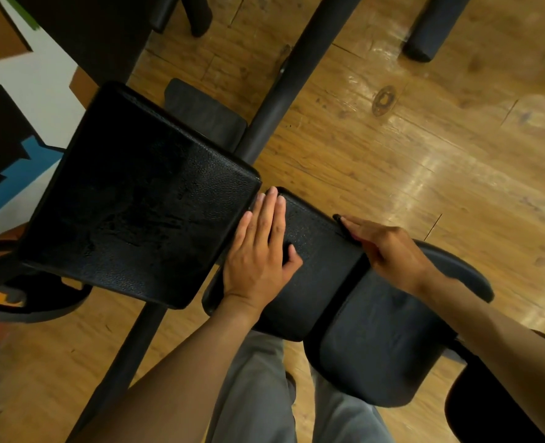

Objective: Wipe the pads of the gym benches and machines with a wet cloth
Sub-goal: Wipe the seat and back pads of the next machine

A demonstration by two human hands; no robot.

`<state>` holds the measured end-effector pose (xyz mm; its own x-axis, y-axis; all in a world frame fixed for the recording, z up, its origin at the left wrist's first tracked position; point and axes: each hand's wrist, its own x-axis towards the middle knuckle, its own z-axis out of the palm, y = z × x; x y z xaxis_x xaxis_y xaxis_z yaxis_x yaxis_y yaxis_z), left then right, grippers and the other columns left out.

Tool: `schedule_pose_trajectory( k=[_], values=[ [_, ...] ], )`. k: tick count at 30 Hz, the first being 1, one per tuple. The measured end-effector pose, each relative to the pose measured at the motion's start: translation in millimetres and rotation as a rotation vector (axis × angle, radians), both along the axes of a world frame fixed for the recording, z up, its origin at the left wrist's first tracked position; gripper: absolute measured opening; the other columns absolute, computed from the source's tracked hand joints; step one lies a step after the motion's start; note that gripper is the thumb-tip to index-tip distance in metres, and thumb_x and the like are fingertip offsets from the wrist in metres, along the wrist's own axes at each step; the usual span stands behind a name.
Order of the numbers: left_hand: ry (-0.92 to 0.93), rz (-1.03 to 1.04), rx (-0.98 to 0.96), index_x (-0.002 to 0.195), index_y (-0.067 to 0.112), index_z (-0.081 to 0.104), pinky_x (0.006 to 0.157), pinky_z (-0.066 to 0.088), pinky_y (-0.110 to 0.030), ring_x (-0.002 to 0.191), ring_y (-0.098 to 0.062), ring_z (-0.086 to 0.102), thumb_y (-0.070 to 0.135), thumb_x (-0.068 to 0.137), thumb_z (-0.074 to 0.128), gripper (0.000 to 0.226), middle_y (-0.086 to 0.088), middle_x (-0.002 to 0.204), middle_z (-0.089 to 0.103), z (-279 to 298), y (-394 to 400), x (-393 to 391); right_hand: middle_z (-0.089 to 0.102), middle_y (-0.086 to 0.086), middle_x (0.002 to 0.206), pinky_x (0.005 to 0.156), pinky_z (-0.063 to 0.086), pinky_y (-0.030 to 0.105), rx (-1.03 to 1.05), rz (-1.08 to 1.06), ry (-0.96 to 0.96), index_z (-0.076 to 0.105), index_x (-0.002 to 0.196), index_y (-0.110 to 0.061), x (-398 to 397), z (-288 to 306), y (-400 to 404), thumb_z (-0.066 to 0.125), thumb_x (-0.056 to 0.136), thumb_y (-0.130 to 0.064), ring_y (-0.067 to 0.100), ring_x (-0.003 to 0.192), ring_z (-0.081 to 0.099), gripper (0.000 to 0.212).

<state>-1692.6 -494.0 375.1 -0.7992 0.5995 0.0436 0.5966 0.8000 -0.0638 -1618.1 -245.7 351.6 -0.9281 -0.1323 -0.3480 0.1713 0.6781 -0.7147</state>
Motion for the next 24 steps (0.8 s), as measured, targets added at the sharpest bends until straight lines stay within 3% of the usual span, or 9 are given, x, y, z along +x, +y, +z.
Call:
schedule_pose_trajectory(
  k=[4, 7, 11, 15, 21, 24],
  values=[
    [-0.014, 0.007, 0.002, 0.159, 0.000, 0.026, 0.127, 0.019, -0.040, 0.156, -0.028, 0.024, 0.035, 0.095, 0.048, 0.077, -0.018, 0.167, 0.022, 0.9, -0.2, 0.0, 0.048, 0.003, 0.154, 0.120, 0.035, 0.031, -0.064, 0.053, 0.094, 0.049, 0.150, -0.012, -65.7, 13.5, -35.4, 0.050, 0.082, 0.014, 0.015, 0.144, 0.043, 0.073],
    [-0.022, 0.007, 0.012, 0.160, 0.000, 0.024, 0.128, 0.018, -0.040, 0.156, -0.028, 0.022, 0.034, 0.093, 0.050, 0.079, -0.018, 0.167, 0.018, 1.3, 0.6, -1.1, 0.054, 0.008, 0.150, 0.119, 0.038, 0.032, -0.130, 0.158, 0.204, 0.057, 0.143, -0.007, -117.6, 24.7, -59.6, 0.048, 0.080, 0.010, 0.018, 0.141, 0.048, 0.066],
    [-0.023, 0.003, 0.009, 0.160, 0.000, 0.023, 0.128, 0.016, -0.039, 0.156, -0.028, 0.021, 0.035, 0.095, 0.048, 0.078, -0.017, 0.168, 0.017, 1.7, -0.8, -0.5, 0.050, 0.007, 0.152, 0.121, 0.026, 0.017, -0.096, 0.116, 0.118, 0.051, 0.148, -0.005, -72.8, 18.9, -34.8, 0.050, 0.076, 0.016, 0.017, 0.143, 0.044, 0.075],
    [-0.025, -0.008, 0.008, 0.160, 0.000, 0.021, 0.128, 0.013, -0.039, 0.156, -0.029, 0.020, 0.035, 0.095, 0.049, 0.079, -0.017, 0.168, 0.015, 0.3, -0.6, -0.2, 0.047, 0.001, 0.154, 0.120, 0.036, 0.038, -0.004, 0.030, -0.009, 0.050, 0.149, -0.011, -2.7, 8.0, 0.0, 0.053, 0.078, 0.020, 0.016, 0.145, 0.043, 0.078],
    [-0.028, 0.012, 0.007, 0.160, 0.001, 0.022, 0.128, 0.014, -0.039, 0.157, -0.027, 0.020, 0.034, 0.094, 0.049, 0.079, -0.017, 0.168, 0.016, 2.3, 1.2, 0.1, 0.049, 0.005, 0.153, 0.122, 0.029, 0.028, -0.111, 0.050, 0.085, 0.050, 0.148, -0.007, -80.8, 17.6, -44.3, 0.050, 0.082, 0.009, 0.014, 0.145, 0.041, 0.068],
    [-0.039, 0.010, 0.010, 0.160, 0.001, 0.021, 0.128, 0.016, -0.040, 0.156, -0.027, 0.022, 0.034, 0.094, 0.048, 0.079, -0.018, 0.168, 0.019, 1.5, -0.7, 0.3, 0.050, 0.002, 0.152, 0.123, 0.028, 0.028, -0.110, 0.044, 0.075, 0.051, 0.147, -0.005, -50.7, 3.6, -27.8, 0.048, 0.083, 0.005, 0.013, 0.144, 0.040, 0.065]
  ],
)
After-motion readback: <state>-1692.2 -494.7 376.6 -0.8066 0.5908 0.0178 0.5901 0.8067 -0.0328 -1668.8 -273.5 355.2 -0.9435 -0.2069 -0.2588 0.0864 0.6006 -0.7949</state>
